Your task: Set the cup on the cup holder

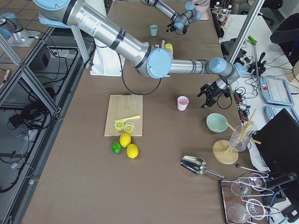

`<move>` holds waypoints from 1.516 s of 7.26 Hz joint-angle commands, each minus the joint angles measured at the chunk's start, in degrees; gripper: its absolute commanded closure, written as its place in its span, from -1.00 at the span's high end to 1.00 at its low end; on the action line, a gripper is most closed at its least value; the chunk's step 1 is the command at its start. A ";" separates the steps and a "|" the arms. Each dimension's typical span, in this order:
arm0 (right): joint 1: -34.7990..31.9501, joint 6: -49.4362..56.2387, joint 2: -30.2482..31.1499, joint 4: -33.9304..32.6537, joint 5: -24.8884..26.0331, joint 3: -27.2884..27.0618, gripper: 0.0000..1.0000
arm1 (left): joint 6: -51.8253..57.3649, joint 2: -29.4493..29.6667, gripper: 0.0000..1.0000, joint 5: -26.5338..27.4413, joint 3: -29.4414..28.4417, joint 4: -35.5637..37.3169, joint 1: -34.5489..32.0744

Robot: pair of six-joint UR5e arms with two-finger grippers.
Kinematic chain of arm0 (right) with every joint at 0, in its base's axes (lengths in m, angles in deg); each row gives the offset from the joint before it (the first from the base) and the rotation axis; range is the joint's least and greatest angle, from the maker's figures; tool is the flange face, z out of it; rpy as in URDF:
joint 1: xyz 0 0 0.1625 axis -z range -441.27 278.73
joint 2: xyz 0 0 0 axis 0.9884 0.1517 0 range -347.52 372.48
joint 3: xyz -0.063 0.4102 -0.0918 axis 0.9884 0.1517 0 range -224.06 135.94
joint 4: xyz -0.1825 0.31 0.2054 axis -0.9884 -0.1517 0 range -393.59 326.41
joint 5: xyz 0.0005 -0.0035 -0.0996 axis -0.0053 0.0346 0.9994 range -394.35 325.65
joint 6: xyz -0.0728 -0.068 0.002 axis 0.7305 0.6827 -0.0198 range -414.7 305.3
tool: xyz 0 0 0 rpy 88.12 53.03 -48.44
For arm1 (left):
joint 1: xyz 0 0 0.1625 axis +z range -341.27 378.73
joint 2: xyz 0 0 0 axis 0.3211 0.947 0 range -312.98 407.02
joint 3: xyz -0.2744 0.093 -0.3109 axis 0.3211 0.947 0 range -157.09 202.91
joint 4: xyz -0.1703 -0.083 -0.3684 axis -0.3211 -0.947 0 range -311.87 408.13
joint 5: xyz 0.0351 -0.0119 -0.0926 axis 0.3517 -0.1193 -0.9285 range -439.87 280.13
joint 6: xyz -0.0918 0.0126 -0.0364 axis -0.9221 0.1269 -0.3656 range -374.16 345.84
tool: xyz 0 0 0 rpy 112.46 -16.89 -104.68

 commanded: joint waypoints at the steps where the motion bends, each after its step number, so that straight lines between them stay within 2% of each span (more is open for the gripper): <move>1: 0.29 4.73 -1.90 -2.53 0.51 4.15 1.00 | 0.18 -2.12 0.94 0.24 3.18 1.03 1.77; 4: 0.82 2.91 -2.26 -2.62 -1.42 4.43 1.00 | 0.36 -6.95 0.94 2.08 11.26 4.01 0.63; 7: 3.45 1.85 -2.26 -2.62 -2.91 4.52 1.00 | -0.08 -8.45 0.94 1.39 16.46 6.04 0.81; 9: 5.21 2.55 -2.09 -2.54 -2.74 4.60 1.00 | -0.43 -13.01 0.94 1.29 22.24 5.96 1.33; 11: 5.30 6.58 -2.00 -2.62 -1.69 6.62 1.00 | -0.52 -13.91 0.94 0.77 25.25 5.96 1.60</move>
